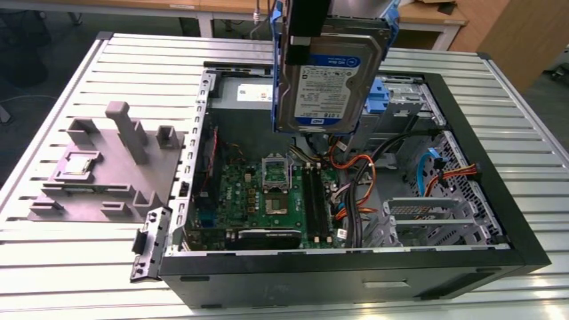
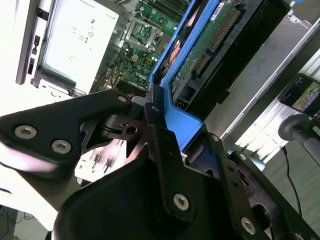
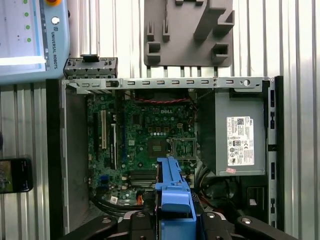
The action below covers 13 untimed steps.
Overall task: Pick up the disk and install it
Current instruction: 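Insert the disk into the insertion slot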
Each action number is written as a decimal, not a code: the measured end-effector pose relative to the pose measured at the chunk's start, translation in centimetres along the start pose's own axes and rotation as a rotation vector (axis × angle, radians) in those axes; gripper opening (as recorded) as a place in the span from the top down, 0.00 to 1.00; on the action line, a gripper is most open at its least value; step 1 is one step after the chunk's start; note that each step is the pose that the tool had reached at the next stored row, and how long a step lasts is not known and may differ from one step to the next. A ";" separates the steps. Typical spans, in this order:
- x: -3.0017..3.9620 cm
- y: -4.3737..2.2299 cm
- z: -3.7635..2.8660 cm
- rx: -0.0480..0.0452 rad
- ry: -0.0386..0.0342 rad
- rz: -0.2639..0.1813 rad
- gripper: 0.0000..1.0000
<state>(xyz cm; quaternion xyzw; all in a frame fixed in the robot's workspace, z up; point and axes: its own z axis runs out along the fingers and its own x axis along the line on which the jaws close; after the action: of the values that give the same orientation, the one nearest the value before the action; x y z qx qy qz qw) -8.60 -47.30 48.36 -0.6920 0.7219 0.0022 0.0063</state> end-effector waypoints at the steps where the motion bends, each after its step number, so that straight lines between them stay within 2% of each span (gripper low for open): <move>1: -0.01 -0.11 0.00 -0.0001 0.0001 0.000 0.63; 5: -0.02 -0.49 0.00 0.0000 0.0001 0.000 0.63; 13: -0.03 -0.76 0.00 0.0000 0.0001 0.000 0.63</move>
<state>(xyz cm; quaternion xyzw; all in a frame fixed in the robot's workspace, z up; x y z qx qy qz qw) -7.84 -47.29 48.37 -0.6919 0.7220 0.0021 0.0063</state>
